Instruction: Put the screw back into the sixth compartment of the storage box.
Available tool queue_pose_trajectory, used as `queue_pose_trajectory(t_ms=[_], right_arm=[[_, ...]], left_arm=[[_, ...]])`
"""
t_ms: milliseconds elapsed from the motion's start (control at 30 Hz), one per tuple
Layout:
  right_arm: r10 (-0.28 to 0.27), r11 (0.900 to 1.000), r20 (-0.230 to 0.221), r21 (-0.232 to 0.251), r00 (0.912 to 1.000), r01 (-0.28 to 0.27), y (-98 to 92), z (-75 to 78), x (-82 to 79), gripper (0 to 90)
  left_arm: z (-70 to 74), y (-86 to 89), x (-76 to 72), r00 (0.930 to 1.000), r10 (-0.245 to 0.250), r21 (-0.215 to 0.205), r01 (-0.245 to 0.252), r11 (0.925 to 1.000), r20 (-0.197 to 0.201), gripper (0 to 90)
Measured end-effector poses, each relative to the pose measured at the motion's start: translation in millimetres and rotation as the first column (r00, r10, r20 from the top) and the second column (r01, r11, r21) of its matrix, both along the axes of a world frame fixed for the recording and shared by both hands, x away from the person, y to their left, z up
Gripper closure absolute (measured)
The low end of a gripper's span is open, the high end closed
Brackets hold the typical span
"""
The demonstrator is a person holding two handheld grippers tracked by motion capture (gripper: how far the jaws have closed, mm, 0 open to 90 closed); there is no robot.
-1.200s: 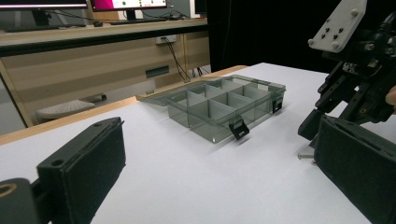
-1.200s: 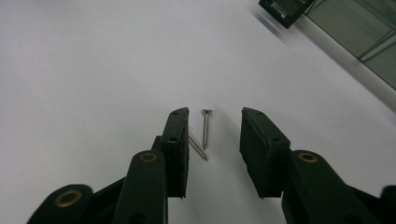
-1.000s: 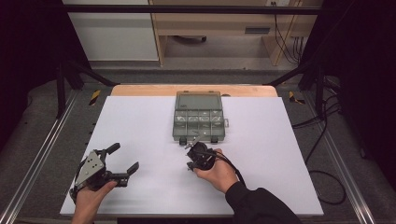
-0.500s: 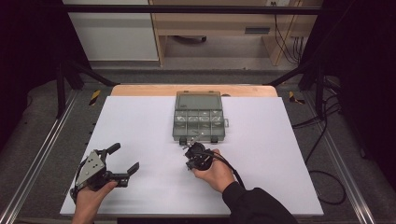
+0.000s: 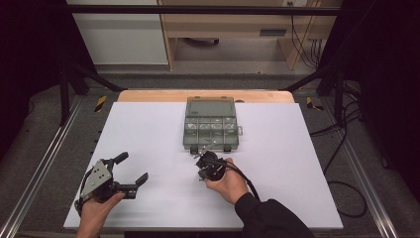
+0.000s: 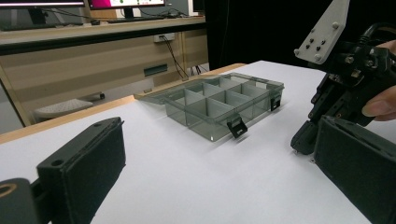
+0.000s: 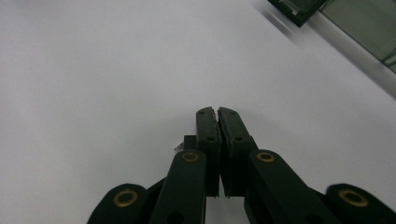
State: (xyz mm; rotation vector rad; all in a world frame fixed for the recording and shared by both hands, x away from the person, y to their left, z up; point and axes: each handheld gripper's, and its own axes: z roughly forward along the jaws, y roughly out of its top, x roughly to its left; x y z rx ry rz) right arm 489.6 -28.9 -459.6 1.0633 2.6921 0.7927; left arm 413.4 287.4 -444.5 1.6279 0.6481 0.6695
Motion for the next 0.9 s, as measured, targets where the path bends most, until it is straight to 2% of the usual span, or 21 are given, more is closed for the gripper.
queue_pose_trajectory(t_ms=[100,167,200,600,667,800,900], right_arm=[[0.002,1.0,0.012,0.016,0.9999,-0.002,-2.1,1.7,-0.2,87.8],[0.011,1.0,0.023,0.007,0.9997,-0.012,-3.5,2.3,0.4,87.8],[-0.003,1.0,0.025,0.026,0.9997,0.002,-3.4,4.0,-0.6,87.8],[-0.02,0.998,0.078,0.053,0.9968,0.016,-10.7,9.3,-1.6,87.8],[-0.038,0.997,0.082,0.065,0.9959,0.032,-11.9,12.0,-2.8,87.8],[-0.035,0.997,0.089,0.072,0.9954,0.029,-13.2,13.9,-3.7,87.8],[-0.019,0.998,0.093,0.059,0.9955,0.014,-14.1,13.2,-4.3,87.8]], left_arm=[[0.1,0.6,0.1,1.0,0.0,0.005,0.0,1.0,0.0,1.9],[0.1,0.6,0.1,1.0,0.0,0.005,0.0,1.0,0.0,1.9],[0.1,0.6,0.0,1.0,0.0,0.005,0.0,1.0,0.0,1.9],[0.5,0.7,-0.5,0.9999,0.01,0.001,-0.01,0.9999,0.002,1.9],[0.3,1.1,-0.5,0.9999,0.012,0.001,-0.012,0.9999,0.002,2.0],[0.1,0.9,-0.1,0.9999,0.011,0.006,-0.011,0.9999,0.0,1.9],[-0.4,-0.3,0.2,1.0,0.008,0.011,-0.008,0.9999,-0.003,1.9]])
